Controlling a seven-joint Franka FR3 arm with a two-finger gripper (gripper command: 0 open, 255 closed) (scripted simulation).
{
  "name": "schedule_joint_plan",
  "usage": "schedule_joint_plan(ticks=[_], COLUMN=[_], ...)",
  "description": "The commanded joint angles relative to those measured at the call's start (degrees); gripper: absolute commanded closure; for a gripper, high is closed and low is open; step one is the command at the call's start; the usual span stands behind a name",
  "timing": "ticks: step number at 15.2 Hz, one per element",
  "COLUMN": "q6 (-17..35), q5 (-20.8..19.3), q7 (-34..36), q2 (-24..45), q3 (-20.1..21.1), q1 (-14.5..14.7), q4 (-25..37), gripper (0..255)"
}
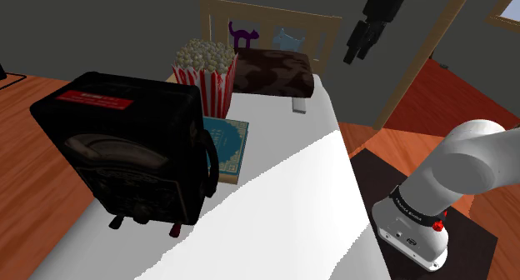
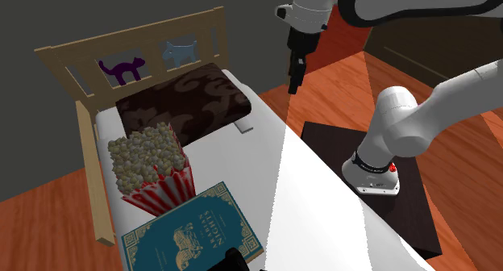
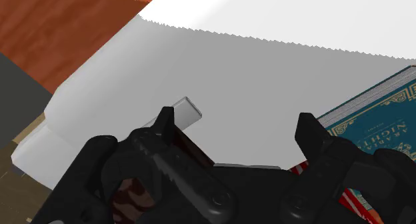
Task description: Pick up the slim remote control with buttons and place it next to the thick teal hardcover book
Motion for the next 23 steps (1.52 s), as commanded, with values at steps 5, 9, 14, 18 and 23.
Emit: schedule_joint_plan(ticks=[5, 9, 14, 18, 23], q6=[7.5, 14.9, 23.5, 29.7, 35.6], q5=[0.8, 1.2, 1.1, 0.3, -1.1], q7=[6.7, 13.3, 21.6, 28.4, 35.7], q2=[5.6, 12.3, 21.7, 29.8, 38.7], q3=[2.1, 3.9, 5.6, 6.4, 6.4], q1=[-2.0, -3.9, -6.4, -8.2, -9.7], q4=[-2.3, -3.5, -3.3, -2.0, 0.4], gripper=[0, 0, 0, 0, 0])
